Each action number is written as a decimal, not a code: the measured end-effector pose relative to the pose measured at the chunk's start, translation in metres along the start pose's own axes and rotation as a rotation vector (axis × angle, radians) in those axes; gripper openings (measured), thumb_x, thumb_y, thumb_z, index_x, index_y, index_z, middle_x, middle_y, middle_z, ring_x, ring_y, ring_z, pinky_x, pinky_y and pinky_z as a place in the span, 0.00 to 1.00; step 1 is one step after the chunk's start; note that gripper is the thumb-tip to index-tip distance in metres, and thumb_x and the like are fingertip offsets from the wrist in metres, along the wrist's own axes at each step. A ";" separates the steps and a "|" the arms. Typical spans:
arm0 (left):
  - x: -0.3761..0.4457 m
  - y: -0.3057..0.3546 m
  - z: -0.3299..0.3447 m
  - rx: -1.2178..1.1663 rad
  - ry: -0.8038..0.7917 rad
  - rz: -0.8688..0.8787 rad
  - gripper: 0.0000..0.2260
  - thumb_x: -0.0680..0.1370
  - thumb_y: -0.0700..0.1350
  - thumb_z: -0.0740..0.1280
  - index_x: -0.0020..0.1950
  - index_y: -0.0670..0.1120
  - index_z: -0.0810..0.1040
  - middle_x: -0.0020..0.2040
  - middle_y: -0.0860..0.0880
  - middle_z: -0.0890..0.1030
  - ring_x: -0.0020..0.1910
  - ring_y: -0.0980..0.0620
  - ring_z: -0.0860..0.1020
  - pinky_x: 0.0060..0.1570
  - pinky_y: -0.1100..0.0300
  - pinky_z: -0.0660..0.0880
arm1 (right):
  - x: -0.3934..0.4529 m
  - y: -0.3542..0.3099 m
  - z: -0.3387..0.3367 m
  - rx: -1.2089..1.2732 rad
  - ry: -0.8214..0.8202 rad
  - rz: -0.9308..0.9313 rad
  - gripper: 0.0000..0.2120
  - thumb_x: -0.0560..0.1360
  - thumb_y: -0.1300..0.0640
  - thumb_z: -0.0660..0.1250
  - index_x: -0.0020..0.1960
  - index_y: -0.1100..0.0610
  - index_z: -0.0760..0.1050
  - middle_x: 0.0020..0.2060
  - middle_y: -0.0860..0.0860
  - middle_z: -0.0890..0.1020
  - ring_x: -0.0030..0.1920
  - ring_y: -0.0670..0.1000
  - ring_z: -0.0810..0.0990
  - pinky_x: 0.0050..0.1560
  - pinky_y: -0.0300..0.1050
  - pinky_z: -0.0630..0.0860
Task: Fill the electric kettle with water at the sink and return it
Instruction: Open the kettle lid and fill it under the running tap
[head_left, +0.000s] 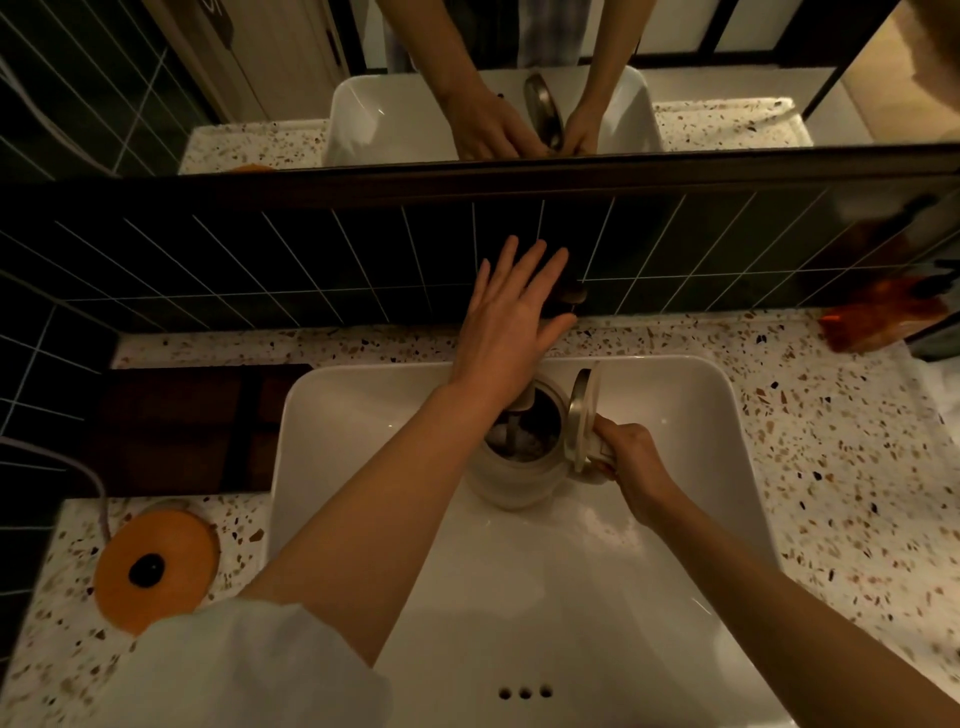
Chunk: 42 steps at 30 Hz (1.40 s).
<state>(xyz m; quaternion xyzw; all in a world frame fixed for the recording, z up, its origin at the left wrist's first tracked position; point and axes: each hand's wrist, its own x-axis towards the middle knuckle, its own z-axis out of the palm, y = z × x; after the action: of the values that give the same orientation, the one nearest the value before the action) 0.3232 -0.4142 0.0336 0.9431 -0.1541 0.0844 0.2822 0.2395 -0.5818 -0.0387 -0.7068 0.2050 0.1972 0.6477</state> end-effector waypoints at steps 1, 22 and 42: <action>-0.006 0.000 -0.003 -0.043 0.038 -0.039 0.26 0.80 0.52 0.62 0.77 0.48 0.60 0.78 0.46 0.61 0.78 0.47 0.51 0.75 0.51 0.44 | 0.000 0.000 0.000 -0.003 -0.001 0.001 0.33 0.66 0.37 0.66 0.40 0.71 0.79 0.35 0.65 0.79 0.39 0.61 0.76 0.45 0.53 0.70; -0.109 -0.024 0.032 -0.856 -0.027 -1.056 0.29 0.75 0.60 0.66 0.74 0.55 0.64 0.66 0.43 0.75 0.65 0.46 0.74 0.66 0.48 0.71 | 0.004 0.005 -0.001 -0.018 0.026 0.006 0.19 0.76 0.51 0.62 0.34 0.64 0.79 0.26 0.54 0.77 0.30 0.50 0.74 0.37 0.46 0.68; -0.108 -0.024 0.033 -1.018 0.026 -1.135 0.16 0.79 0.55 0.62 0.64 0.49 0.74 0.57 0.49 0.81 0.50 0.55 0.78 0.41 0.59 0.72 | 0.008 0.007 0.002 0.004 0.029 0.025 0.19 0.76 0.54 0.61 0.29 0.61 0.72 0.18 0.47 0.72 0.22 0.45 0.70 0.33 0.43 0.65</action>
<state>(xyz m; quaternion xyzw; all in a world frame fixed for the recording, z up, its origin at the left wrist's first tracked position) 0.2328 -0.3872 -0.0322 0.6302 0.3378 -0.1439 0.6841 0.2426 -0.5808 -0.0488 -0.7055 0.2236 0.1945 0.6437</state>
